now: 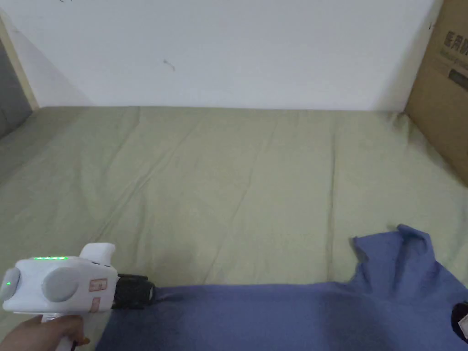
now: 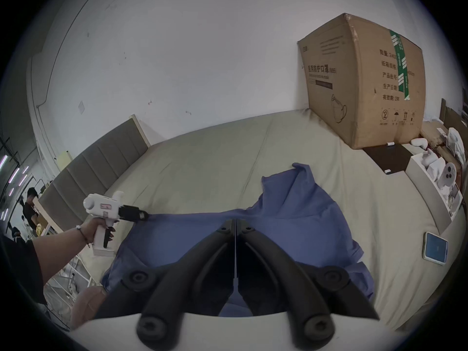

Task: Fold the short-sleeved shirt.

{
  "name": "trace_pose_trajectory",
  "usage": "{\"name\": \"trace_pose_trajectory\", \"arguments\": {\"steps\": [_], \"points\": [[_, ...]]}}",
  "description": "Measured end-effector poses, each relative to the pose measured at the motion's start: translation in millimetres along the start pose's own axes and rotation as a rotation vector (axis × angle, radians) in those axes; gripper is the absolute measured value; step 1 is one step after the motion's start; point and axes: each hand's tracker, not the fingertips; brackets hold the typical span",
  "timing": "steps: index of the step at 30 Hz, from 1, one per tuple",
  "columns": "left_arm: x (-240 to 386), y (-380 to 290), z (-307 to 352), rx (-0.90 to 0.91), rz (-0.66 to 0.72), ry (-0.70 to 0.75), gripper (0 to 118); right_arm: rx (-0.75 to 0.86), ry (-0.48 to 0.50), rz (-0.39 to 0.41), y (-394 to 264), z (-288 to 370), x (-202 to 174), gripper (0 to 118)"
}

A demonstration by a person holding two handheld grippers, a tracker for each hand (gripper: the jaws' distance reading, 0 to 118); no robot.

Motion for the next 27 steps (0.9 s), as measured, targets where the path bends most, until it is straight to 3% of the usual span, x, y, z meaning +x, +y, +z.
{"name": "trace_pose_trajectory", "arguments": {"steps": [1, 2, 4, 5, 6, 7, 8, 11, 14, 17, 19, 20, 21, 22, 23, 24, 27], "points": [[10, -12, -8, -0.003, -0.124, 0.110, 111, -0.012, 0.002, -0.007, 0, -3, 0, 0], [23, -14, -5, 0.091, -0.205, 0.127, 111, -0.021, 0.001, -0.019, -1, -5, 0, 0], [29, -9, 1, 0.087, -0.094, 0.169, 103, -0.025, -0.016, -0.035, -1, -7, -2, 0], [36, -14, 9, 0.118, -0.107, 0.184, 91, -0.024, -0.014, -0.043, -2, -7, -1, 0], [44, -21, 18, 0.157, -0.141, 0.194, 57, -0.022, -0.005, -0.056, -2, -7, 1, 0], [53, -27, 30, 0.192, -0.161, 0.198, 15, -0.022, -0.002, -0.069, -2, -8, 2, 0], [61, -34, 43, 0.234, -0.153, 0.159, 4, -0.026, -0.004, -0.083, -1, -8, 4, 0], [81, -58, 80, 0.388, -0.084, 0.047, 4, -0.024, 0.000, -0.130, 2, -8, 14, 0], [94, -73, 121, 0.528, -0.112, 0.011, 4, 0.004, 0.024, -0.167, 15, -17, 37, 0], [96, -66, 152, 0.540, -0.156, -0.023, 3, -0.039, -0.092, -0.133, 42, -50, 73, 0], [90, -57, 164, 0.512, -0.184, -0.028, 4, -0.153, -0.113, -0.121, 60, -89, 105, 1], [88, -55, 166, 0.502, -0.187, -0.015, 4, -0.229, -0.091, -0.127, 67, -108, 120, 7], [89, -53, 169, 0.492, -0.183, -0.009, 4, -0.313, -0.083, -0.139, 73, -130, 135, 46], [84, -50, 169, 0.473, -0.170, -0.015, 4, -0.397, -0.146, -0.133, 75, -152, 148, 86], [80, -49, 168, 0.459, -0.147, -0.022, 4, -0.465, -0.202, -0.121, 74, -169, 156, 111], [77, -49, 167, 0.446, -0.122, -0.023, 4, -0.478, -0.229, -0.125, 72, -183, 165, 116], [72, -48, 160, 0.429, -0.096, -0.019, 4, -0.508, -0.265, -0.133, 66, -224, 185, 116]]}}
